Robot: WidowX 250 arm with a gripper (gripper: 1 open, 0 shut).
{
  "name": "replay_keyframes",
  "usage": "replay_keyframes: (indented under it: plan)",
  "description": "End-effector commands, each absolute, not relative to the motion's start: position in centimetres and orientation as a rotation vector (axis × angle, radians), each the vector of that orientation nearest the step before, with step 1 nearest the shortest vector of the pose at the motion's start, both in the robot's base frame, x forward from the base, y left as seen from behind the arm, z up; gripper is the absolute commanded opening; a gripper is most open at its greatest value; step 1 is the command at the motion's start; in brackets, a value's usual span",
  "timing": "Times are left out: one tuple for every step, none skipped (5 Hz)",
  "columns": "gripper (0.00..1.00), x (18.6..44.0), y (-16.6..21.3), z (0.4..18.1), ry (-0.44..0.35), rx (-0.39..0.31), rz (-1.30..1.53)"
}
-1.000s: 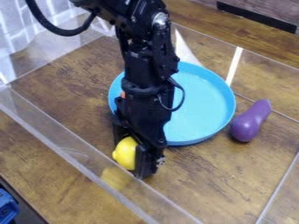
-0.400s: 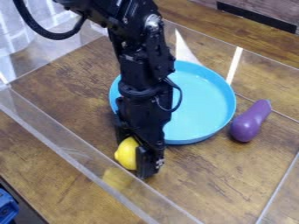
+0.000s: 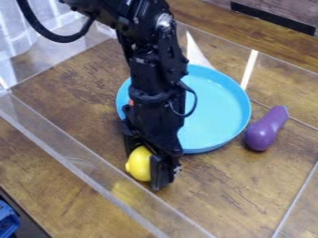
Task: Remove the carrot from the blue tray and put it on the table
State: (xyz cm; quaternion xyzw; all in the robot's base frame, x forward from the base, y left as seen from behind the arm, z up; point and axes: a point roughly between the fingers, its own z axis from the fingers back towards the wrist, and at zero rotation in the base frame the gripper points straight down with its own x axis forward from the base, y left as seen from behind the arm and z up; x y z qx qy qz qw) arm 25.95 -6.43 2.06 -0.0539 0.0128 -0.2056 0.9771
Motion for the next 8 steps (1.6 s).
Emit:
replay_keyframes:
  plan:
    - [0.00,26.9,-7.3,3.5,0.011,-0.118,-0.405]
    - [0.00,27.8,-8.2,4.8,0.003,-0.121,-0.413]
    - [0.00,28.8,-9.6,5.9,-0.013,-0.119,-0.391]
    - [0.00,29.7,-10.9,6.2,-0.020,-0.120,-0.380]
    - [0.00,29.9,-11.6,6.5,-0.018,-0.123,-0.360]
    - [0.00,29.8,-11.6,5.7,-0.006,-0.121,-0.337]
    - [0.00,29.7,-11.5,5.0,0.004,-0.115,-0.309]
    - [0.00,29.0,-10.3,4.7,0.019,-0.108,-0.320]
